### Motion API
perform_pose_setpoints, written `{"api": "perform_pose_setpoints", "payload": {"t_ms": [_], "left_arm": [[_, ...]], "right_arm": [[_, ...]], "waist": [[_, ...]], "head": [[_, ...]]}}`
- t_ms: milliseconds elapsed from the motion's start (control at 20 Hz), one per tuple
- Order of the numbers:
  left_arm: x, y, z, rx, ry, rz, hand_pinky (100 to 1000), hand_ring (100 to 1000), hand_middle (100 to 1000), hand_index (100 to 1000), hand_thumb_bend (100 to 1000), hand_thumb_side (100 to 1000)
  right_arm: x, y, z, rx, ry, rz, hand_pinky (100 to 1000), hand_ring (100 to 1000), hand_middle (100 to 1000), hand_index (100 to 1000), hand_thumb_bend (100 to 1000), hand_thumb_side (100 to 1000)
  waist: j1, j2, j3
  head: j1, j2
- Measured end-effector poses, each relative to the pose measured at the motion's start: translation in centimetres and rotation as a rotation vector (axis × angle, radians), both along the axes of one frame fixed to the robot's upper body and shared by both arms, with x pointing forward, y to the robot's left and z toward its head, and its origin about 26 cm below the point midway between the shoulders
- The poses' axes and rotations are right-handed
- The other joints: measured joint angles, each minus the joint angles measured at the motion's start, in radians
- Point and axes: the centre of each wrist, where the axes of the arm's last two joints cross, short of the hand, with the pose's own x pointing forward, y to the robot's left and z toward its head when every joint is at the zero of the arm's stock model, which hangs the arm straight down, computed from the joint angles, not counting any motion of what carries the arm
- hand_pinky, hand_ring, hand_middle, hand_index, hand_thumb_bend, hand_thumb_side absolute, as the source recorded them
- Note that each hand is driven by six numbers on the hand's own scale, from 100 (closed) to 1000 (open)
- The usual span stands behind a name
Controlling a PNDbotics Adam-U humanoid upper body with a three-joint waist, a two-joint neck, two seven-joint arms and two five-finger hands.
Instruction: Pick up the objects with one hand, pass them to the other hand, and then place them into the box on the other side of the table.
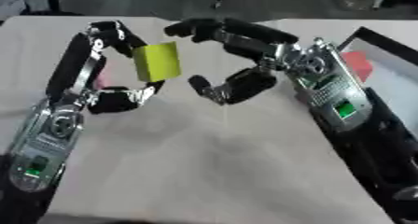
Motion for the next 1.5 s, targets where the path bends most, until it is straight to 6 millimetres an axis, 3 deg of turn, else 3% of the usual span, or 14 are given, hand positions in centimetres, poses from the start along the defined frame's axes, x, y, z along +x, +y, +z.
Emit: {"api": "perform_pose_setpoints", "payload": {"t_ms": [1200,1500], "left_arm": [[-0.6,-1.8,0.4,-0.013,-0.034,-0.020,518,455,496,567,217,100],[-0.7,-2.0,0.3,-0.025,-0.030,-0.020,516,454,496,567,207,100]], "right_arm": [[0.4,0.8,-0.8,-0.048,-0.060,-0.017,963,1000,974,1000,100,100],[0.5,0.7,-0.9,-0.056,-0.064,-0.019,963,1000,971,997,100,100]], "waist": [[0.000,0.002,0.008],[0.000,0.002,0.009]], "head": [[-0.003,-0.016],[-0.002,0.003]]}}
